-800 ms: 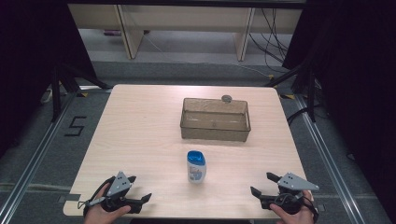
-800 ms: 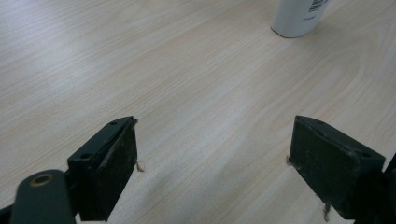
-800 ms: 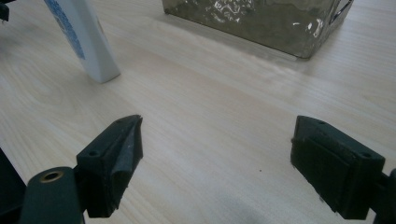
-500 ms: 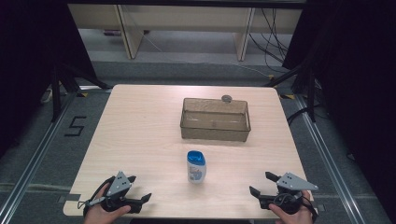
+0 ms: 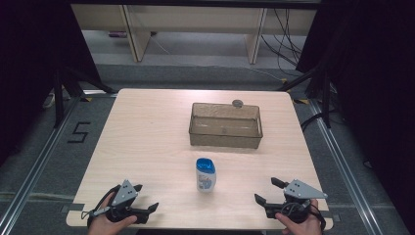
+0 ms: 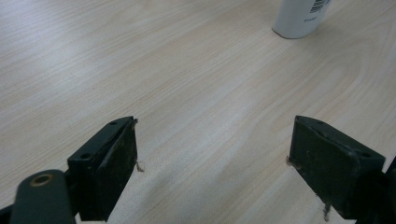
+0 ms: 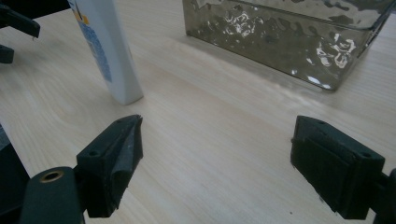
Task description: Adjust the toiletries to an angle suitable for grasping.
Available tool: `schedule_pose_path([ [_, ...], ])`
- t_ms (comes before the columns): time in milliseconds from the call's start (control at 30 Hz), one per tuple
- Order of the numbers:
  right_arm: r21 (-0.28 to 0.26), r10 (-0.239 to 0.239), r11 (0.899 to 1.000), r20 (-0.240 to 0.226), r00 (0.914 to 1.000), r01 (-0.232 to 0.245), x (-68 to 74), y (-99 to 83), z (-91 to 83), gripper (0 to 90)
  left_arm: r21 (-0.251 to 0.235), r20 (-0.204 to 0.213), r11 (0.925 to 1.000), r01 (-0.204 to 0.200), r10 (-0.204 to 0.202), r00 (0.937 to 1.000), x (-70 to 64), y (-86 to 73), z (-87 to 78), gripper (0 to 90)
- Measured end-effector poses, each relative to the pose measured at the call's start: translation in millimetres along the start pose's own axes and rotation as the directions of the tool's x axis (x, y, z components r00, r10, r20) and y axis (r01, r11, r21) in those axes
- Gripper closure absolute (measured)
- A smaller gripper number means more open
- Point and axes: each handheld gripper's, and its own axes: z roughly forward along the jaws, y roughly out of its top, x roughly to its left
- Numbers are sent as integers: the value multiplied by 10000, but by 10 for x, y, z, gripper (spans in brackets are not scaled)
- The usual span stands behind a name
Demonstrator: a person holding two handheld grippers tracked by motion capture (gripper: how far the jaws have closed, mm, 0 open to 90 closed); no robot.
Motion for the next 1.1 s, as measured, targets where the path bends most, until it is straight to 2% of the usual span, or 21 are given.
schedule_pose_path([
  [67, 107, 85, 9999, -165, 9998, -84, 14, 8, 10, 179, -18, 1, 10000, 6, -6, 10000, 0, 0, 0, 148],
  [100, -23, -189, 9998, -106, 9998, 189, 21, 26, 38, 179, 6, -10, 10000, 5, -5, 10000, 2, -2, 1, 148],
  [200, 78, -12, 10000, -186, 9998, 14, 56, 42, 55, 180, -65, 13, 10000, 30, -30, 10000, 3, -3, 5, 148],
  [233, -14, -155, 9999, -338, 9993, 154, 64, 59, 89, 180, -15, 23, 10000, 8, -8, 10000, 2, -3, 3, 148],
  [333, 20, -338, 9994, -341, 9988, 339, 76, 79, 113, 180, -98, 58, 9999, 141, -140, 9999, -4, -7, 15, 148],
  [367, 35, -333, 9994, -322, 9989, 335, 88, 91, 120, 181, -47, 35, 10000, 58, -58, 10000, 3, -5, 10, 148],
  [400, -95, -523, 9986, -305, 9982, 521, 89, 105, 144, 181, -9, 49, 10000, 3, -3, 10000, 5, -3, 6, 148],
  [433, 49, -153, 9999, -465, 9988, 156, 135, 122, 164, 181, -13, 50, 10000, 33, -33, 10000, 2, -5, 7, 148],
  [467, -170, -614, 9980, -496, 9969, 606, 118, 134, 202, 181, 6, 54, 10000, 34, -34, 10000, 4, -6, 8, 148],
  [500, -14, -508, 9987, -645, 9966, 508, 141, 145, 218, 181, 50, -66, 10000, -47, 48, 10000, 13, -7, 10, 148],
  [533, -26, -574, 9984, -676, 9961, 573, 156, 157, 239, 181, -21, 0, 10000, 71, -71, 10000, 2, -6, 11, 148],
  [600, -97, -665, 9978, -600, 9960, 660, 172, 165, 265, 181, 12, 55, 10000, 16, -16, 10000, 3, -5, 6, 148],
  [700, -119, -949, 9955, -941, 9910, 942, 234, 222, 358, 184, -29, 49, 10000, 73, -73, 10000, 0, -7, 10, 148],
  [733, -157, -887, 9960, -1170, 9892, 875, 253, 235, 390, 184, -1, 58, 10000, 32, -32, 10000, 2, -6, 6, 148],
  [800, -126, -990, 9951, -1220, 9876, 982, 276, 263, 434, 184, 27, 69, 10000, 15, -16, 10000, 3, -8, 7, 148],
  [833, -124, -932, 9956, -1418, 9855, 924, 295, 275, 465, 184, -228, -12, 9995, 239, -240, 9997, -14, -13, 25, 148],
  [900, -122, -1007, 9949, -1406, 9849, 1000, 328, 299, 515, 184, -163, 54, 9996, 212, -211, 9998, -9, -9, 15, 148],
  [1000, -186, -1302, 9915, -1558, 9792, 1289, 361, 339, 593, 185, -122, 109, 9997, 196, -194, 9998, -7, -11, 14, 148],
  [1033, -153, -1208, 9927, -1668, 9786, 1199, 385, 347, 611, 188, -161, 90, 9997, 201, -200, 9998, -7, -12, 14, 148],
  [1067, -198, -1339, 9910, -1803, 9745, 1325, 388, 359, 637, 191, -161, 90, 9997, 201, -200, 9998, -7, -12, 14, 148],
  [1100, -130, -1313, 9913, -1754, 9757, 1310, 400, 365, 650, 191, -162, -22, 9997, 158, -158, 9999, -9, -7, 6, 148],
])
